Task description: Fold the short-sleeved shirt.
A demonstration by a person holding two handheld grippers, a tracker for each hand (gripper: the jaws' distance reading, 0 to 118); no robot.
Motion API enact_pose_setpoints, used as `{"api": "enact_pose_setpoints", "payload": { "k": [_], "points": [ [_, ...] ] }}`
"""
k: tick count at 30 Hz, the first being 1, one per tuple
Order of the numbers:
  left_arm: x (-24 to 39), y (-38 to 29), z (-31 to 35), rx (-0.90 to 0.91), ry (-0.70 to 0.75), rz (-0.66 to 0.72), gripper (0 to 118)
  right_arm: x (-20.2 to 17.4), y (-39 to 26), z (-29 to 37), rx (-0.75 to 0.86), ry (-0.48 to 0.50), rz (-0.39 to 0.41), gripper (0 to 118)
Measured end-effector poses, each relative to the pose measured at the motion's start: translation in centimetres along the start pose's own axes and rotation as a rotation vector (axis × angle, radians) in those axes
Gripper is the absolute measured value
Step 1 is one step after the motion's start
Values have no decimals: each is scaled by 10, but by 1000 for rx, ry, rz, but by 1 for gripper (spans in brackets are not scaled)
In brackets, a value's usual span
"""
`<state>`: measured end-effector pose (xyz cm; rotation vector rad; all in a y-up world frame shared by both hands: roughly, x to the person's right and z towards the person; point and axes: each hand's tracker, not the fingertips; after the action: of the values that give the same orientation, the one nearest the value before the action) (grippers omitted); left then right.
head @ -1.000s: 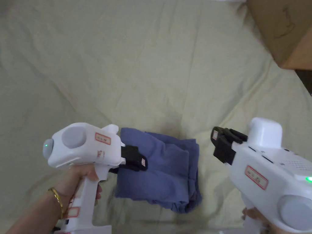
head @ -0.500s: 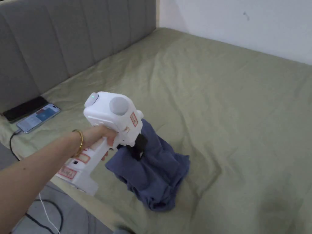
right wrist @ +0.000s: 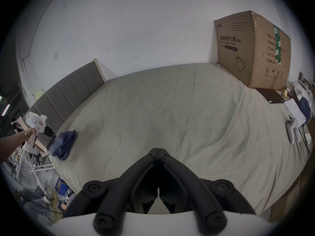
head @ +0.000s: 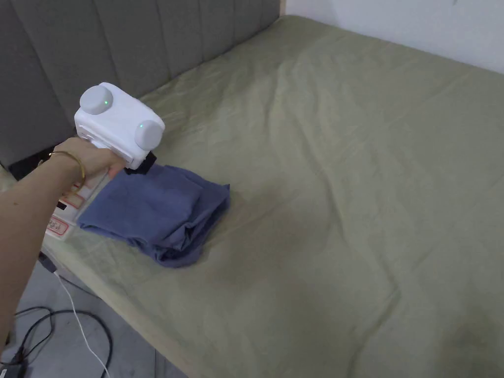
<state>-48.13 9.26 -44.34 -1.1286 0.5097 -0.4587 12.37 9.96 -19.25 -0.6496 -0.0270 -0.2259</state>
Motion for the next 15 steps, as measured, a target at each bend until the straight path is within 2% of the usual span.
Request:
{"api": "enact_pose_setpoints", "payload": {
  "k": [2,4,6,7,8,11,15],
  "points": [
    [-2,2,19,58,7,110,65,4,2,1,9,2,1,0],
    [-3,5,44,147,-38,195,55,10,6,6,29,3,-11,0],
    [1,9,80,276,-88,234,23,15,11,15,54,4,-20,0],
    [6,10,100,345,-106,239,12,19,15,20,70,4,-15,0],
    [11,13,121,405,-145,225,6,23,19,25,88,3,-4,0],
    [30,15,186,569,-272,183,2,28,34,46,155,-9,24,0],
    [52,4,268,801,-397,267,0,46,55,74,244,-52,62,0]
  ]
}}
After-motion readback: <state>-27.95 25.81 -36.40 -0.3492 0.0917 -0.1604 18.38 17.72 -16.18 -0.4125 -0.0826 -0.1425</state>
